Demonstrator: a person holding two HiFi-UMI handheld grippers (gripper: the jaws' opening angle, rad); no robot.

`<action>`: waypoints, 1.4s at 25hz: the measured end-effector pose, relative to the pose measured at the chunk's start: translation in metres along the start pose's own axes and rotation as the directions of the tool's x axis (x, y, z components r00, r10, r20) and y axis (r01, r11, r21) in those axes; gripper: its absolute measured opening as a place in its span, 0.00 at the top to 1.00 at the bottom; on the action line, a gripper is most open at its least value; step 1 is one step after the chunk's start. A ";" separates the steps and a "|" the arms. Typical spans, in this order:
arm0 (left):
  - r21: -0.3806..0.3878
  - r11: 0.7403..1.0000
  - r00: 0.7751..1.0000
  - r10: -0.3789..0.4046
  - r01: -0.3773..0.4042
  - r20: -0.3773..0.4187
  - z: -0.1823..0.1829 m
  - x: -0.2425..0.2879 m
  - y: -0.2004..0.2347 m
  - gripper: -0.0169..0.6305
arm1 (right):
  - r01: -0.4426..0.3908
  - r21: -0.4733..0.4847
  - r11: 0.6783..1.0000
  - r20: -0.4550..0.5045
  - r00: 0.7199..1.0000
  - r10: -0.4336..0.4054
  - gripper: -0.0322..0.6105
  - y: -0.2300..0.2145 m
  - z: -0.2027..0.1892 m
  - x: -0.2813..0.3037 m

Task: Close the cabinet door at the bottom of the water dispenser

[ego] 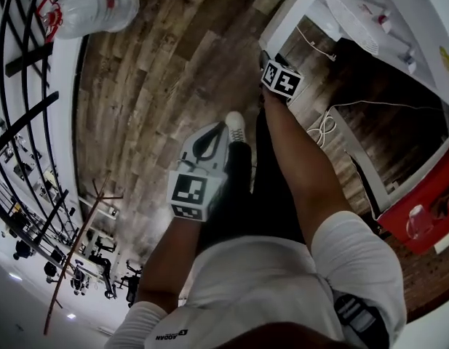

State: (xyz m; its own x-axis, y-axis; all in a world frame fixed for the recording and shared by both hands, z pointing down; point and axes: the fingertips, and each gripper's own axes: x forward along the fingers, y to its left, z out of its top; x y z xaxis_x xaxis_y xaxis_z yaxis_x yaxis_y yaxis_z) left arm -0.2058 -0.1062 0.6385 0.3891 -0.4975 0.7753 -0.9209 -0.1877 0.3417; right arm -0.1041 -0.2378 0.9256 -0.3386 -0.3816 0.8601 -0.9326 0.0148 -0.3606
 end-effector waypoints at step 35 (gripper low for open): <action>0.234 0.946 0.970 -0.194 0.224 -0.144 0.021 0.085 -0.081 0.97 | 0.183 0.063 0.981 0.124 0.974 -0.190 0.64 -0.182 0.026 -0.065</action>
State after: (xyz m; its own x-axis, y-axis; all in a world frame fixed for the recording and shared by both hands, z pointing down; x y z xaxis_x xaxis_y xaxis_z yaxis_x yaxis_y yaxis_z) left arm -0.0990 -0.1509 0.6653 0.5598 -0.3243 0.7625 -0.7898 -0.4872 0.3726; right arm 0.0912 -0.2399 0.9256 -0.1374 -0.4892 0.8613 -0.9690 -0.1137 -0.2192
